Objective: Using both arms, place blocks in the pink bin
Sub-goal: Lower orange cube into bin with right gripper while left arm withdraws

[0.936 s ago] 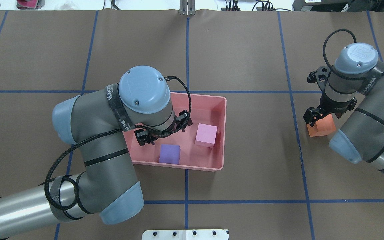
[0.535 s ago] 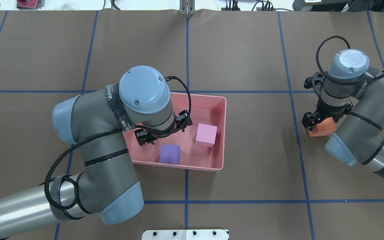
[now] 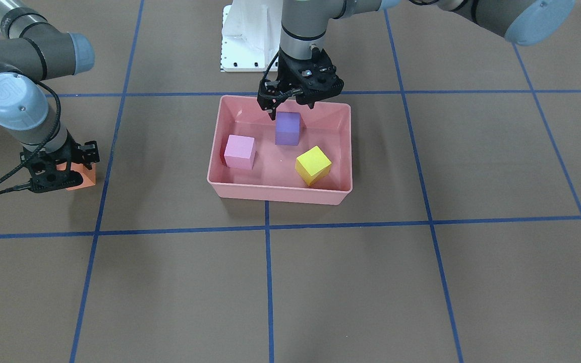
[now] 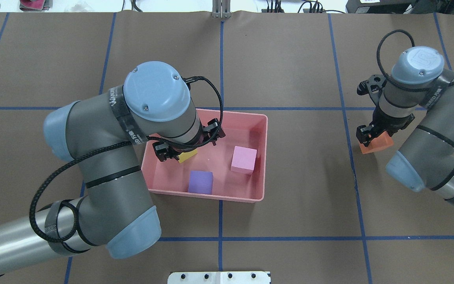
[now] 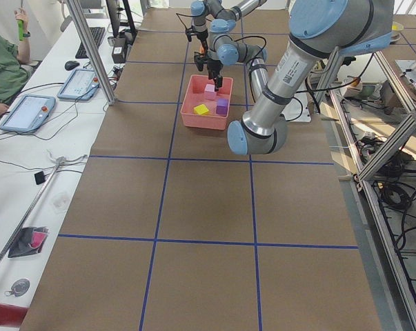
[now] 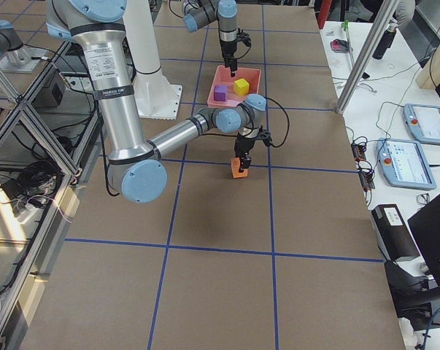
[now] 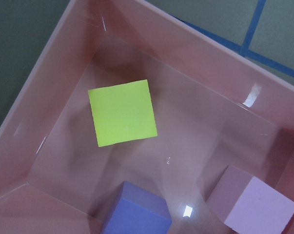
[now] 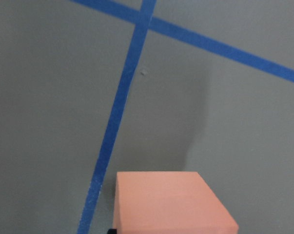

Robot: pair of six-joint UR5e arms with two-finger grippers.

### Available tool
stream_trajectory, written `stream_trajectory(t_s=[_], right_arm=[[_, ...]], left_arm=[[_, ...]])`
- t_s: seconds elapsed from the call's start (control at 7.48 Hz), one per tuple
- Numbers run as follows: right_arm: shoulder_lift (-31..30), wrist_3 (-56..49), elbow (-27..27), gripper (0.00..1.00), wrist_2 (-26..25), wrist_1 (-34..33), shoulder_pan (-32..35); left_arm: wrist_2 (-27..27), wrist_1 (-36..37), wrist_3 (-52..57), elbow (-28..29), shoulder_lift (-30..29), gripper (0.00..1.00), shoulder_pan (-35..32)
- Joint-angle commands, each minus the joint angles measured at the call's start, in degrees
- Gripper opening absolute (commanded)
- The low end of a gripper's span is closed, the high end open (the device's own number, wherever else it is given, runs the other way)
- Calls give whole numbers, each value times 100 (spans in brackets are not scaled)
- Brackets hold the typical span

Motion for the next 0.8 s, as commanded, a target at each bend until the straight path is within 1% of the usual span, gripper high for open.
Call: stream_trajectory(t_s=[0.0,0.13,0.27,0.4,0.53,0.67], right_arm=[[-5,110,594,0,369,-35,490],[143,372,806,0,571,-35,597],[675,958,817,0,686,-43,589],[1150,1669,782,0,688,-17,476],[1503,2346,791,0,670,9,222],[1803,2805,773,0,600,18,-67]], left_arm=[[-19,508,1224,-517,369,100,-463],[-45,869,2171,-764,667,100,-839],[-80,890,3068,-836,1088,100,-1191],[-194,821,3721,-846,1501,100,-1577],[-378,689,4337,-846,1862,100,-1999],[-545,366,5335,-828,2327,100,-2412]])
